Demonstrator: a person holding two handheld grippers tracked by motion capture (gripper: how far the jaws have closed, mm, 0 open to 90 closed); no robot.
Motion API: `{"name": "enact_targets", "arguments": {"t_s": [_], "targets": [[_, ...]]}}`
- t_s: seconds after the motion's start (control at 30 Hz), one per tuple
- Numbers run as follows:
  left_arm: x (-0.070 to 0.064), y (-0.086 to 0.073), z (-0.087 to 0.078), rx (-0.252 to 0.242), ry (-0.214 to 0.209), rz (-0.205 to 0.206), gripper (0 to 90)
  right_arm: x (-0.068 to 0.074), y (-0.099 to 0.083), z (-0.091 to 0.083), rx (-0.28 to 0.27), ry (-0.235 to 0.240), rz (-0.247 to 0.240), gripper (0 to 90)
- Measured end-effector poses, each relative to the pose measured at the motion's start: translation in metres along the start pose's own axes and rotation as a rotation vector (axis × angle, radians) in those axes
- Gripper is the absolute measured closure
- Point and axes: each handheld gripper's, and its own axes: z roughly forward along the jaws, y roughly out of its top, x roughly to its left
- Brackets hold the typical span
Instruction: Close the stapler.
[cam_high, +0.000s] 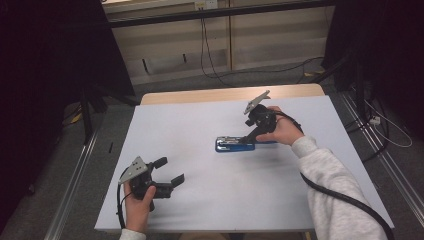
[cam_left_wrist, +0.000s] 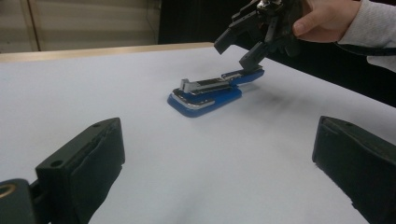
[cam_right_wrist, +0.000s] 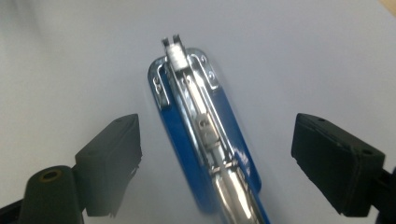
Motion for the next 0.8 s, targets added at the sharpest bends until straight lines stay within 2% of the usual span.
{"name": "enact_targets", "arguments": {"t_s": [0.07, 0.1, 0.27, 0.37, 0.4, 0.5, 0.57, 0.67, 0.73, 0.8], "targets": [[-0.002, 0.0, 0.005, 0.017, -0.013, -0.005, 2.5, 0.001, -0.008, -0.005, 0.0, -0.018, 0.018, 15.0], [-0.002, 0.001, 0.007, 0.02, -0.012, -0.006, 2.5, 0.002, -0.016, -0.009, -0.021, -0.032, 0.028, 13.7], [-0.004, 0.002, 0.016, 0.037, -0.005, 0.0, 2.5, 0.004, -0.031, -0.018, -0.039, -0.062, 0.062, 12.4], [-0.004, 0.004, 0.023, 0.056, 0.003, 0.011, 2.5, 0.006, -0.045, -0.026, -0.048, -0.112, 0.086, 11.9], [-0.004, 0.004, 0.025, 0.061, 0.004, 0.009, 2.5, 0.007, -0.05, -0.028, -0.052, -0.118, 0.104, 11.9], [-0.002, 0.006, 0.033, 0.084, 0.001, 0.004, 2.5, 0.01, -0.061, -0.033, -0.04, -0.163, 0.105, 11.9], [-0.001, 0.008, 0.038, 0.081, 0.007, 0.0, 2.5, 0.012, -0.07, -0.038, -0.055, -0.183, 0.132, 12.1], [0.001, 0.011, 0.045, 0.082, 0.016, -0.014, 2.5, 0.014, -0.08, -0.045, -0.073, -0.201, 0.152, 13.0], [0.002, 0.014, 0.049, 0.096, 0.03, -0.005, 2.5, 0.014, -0.086, -0.05, -0.082, -0.211, 0.171, 13.6], [0.004, 0.015, 0.052, 0.092, 0.022, -0.008, 2.8, 0.014, -0.094, -0.058, -0.108, -0.225, 0.201, 18.9]]}}
